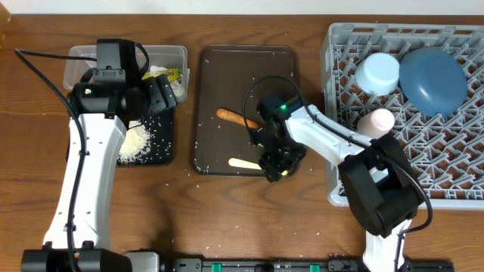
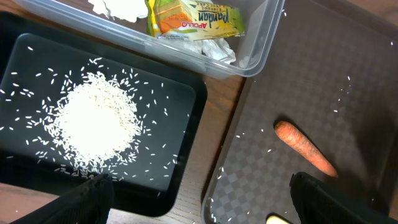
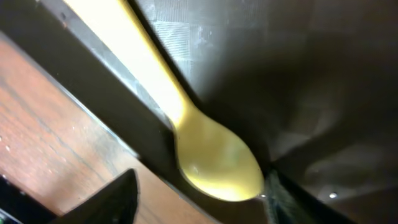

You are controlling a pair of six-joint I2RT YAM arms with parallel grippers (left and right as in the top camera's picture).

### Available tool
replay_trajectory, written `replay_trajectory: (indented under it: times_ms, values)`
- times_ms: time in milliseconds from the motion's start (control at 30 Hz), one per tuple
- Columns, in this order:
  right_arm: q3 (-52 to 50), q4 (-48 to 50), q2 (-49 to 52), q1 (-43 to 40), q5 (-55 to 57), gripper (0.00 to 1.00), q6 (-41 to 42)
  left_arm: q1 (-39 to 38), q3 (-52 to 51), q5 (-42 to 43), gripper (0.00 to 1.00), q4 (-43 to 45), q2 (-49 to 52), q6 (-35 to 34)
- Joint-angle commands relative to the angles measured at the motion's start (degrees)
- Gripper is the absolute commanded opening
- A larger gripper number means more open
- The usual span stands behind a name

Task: Sort waste into correct bins and load items into the dishwasher rack
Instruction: 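Move the right gripper to the yellow spoon on the brown tray, then grasp the yellow spoon handle with the right gripper and lift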

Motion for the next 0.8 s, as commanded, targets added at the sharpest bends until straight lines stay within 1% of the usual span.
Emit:
replay_trajectory:
  times_ms: [0,67,100,167,200,300,333,433,533,633,700,767]
  values:
    - [-0.9,1.5,0.6,0.2,-1.3,0.50,-3.8,0.2,1.0,-0.7,0.93,0.0,-0.2,0.1]
    - [-0.9,3.1,0.6,0.2,-1.3,0.40,-3.8,0.2,1.0,-0.7,0.93,0.0,-0.2,0.1]
    - [-0.9,3.8,0.6,0.2,-1.3,0.36,-3.8,0.2,1.0,-0.7,0.93,0.0,-0.2,0.1]
    - [-0.9,4.9,0.6,0.2,-1.4,0.33,-3.8,0.2,1.0,-0.7,0.93,0.0,-0.2,0.1]
    - [-0.9,5.2,0.6,0.2,-1.4,0.34,-3.8,0.2,1.0,-0.7,0.93,0.0,-0.2,0.1]
    - [-0.9,5.3,0.6,0.2,-1.4,0.37,-3.8,0.2,1.0,-0.7,0.93,0.0,-0.2,0.1]
    - [-0.9,5.3,0.6,0.2,-1.5,0.41,-3.8,0.2,1.0,-0.7,0.93,0.0,-0.2,0.1]
    - [-0.9,5.4,0.6,0.2,-2.7,0.46,-3.8,0.2,1.0,-0.7,0.93,0.0,-0.2,0.1]
    - [-0.7,5.2,0.6,0.2,-5.0,0.47,-3.8,0.2,0.9,-0.7,0.93,0.0,-0.2,0.0]
    - [0.2,4.9,0.6,0.2,-8.3,0.51,-3.8,0.2,0.9,-0.7,0.93,0.0,-0.2,0.0]
    - [1.0,5.2,0.6,0.2,-9.6,0.56,-3.8,0.2,0.9,-0.7,0.93,0.0,-0.2,0.0]
    - [1.6,6.0,0.6,0.2,-9.7,0.64,-3.8,0.2,0.9,-0.7,0.93,0.0,-0.2,0.0]
